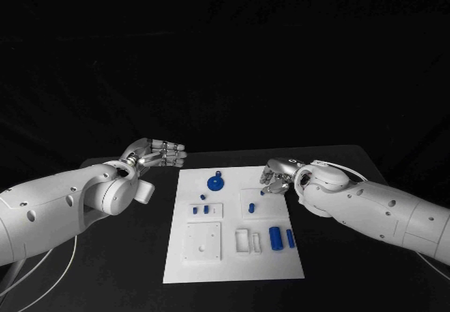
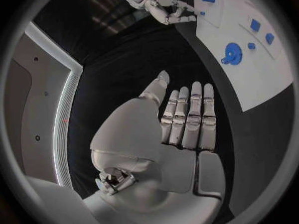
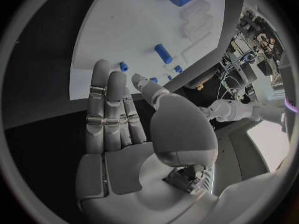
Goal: Assemble the parts on the task board
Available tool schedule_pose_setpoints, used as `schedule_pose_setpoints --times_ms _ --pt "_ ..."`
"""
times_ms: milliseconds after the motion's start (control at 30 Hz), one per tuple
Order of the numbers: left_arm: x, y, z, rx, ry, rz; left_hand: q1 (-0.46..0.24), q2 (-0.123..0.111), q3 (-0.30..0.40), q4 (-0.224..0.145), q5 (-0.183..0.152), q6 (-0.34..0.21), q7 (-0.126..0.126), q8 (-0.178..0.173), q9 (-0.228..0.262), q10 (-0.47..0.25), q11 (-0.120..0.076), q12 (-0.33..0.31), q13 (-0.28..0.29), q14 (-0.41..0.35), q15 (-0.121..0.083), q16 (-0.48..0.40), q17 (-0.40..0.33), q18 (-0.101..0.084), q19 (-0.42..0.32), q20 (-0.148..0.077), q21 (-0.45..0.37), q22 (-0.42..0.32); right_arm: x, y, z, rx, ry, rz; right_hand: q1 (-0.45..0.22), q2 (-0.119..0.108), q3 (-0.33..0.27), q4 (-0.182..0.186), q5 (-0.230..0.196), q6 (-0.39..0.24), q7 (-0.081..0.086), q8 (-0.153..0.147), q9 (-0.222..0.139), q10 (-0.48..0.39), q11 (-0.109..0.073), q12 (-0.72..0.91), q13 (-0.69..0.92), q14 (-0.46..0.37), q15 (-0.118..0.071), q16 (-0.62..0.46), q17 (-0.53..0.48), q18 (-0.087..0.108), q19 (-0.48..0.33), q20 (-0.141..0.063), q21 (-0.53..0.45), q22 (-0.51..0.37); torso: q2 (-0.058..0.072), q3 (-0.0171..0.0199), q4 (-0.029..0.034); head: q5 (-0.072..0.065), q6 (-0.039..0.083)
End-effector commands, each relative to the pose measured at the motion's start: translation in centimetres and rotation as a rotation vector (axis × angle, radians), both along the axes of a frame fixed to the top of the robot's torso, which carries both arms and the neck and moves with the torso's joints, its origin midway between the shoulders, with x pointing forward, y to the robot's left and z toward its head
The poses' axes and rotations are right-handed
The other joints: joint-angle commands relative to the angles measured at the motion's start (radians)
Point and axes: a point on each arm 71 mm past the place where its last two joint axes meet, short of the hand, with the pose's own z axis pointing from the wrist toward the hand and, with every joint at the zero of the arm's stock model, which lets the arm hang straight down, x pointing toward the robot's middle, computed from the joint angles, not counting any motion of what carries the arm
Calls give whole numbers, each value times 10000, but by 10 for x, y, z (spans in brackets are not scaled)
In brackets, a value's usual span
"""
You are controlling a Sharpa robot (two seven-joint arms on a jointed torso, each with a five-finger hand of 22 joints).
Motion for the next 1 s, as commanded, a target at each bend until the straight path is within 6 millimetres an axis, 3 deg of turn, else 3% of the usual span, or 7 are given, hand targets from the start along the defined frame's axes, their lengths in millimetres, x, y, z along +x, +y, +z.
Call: schedule_pose_setpoints --times_ms 33,267,500,867,1000 --pt "-2 -4 5 -696 -249 -230 -10 109 -103 1 27 -12 51 -13 -5 -44 18 -35 -3 36 28 -54 -15 58 138 2 52 -506 0 0 -3 -783 -266 -276 19 -84 62 62 -80 -68 8 -11 -10 -102 10 -34 -9 -24 84 116 31 210 325 78 107 81 30 14 -11 47 -1" --pt "-4 -9 5 -833 -172 -441 29 190 -302 32 1 -55 113 -6 -1 -91 107 -33 -2 49 37 -42 -3 69 458 -15 140 -1748 0 5 -12 -968 -309 -249 29 -157 385 133 -266 -35 8 -15 -11 -21 -6 -33 -9 -63 87 291 15 225 290 88 191 255 32 30 -24 107 -47" --pt "-3 -8 4 -826 -178 -371 30 208 -369 108 -3 -69 152 -4 -1 -107 161 -33 -2 61 37 -40 -3 83 547 -18 215 -2095 -3 10 -21 -1041 -128 -55 -16 -125 749 114 -431 34 -32 -11 -7 389 -113 -31 -3 -65 33 371 5 151 267 31 242 364 42 55 -36 171 -118" --pt "-1 -6 3 -783 -144 -288 56 216 -388 133 -14 -68 155 -6 -1 -102 172 -31 -1 110 22 -34 2 76 584 -33 305 -2368 -5 14 -23 -947 -161 94 13 -31 894 1 -471 226 -37 -11 -2 584 -165 -30 -2 -92 -20 530 33 112 244 -35 371 610 25 43 -44 250 -171" --pt "0 -6 2 -775 -112 -293 48 208 -395 139 -17 -87 195 -13 -2 -112 183 -33 -1 144 12 -30 7 77 597 -38 320 -2380 -6 16 -24 -896 -179 132 53 35 1042 -50 -763 242 -19 -11 -2 604 -167 -30 -2 -112 -28 608 65 131 198 -44 458 758 25 38 -43 245 -165"
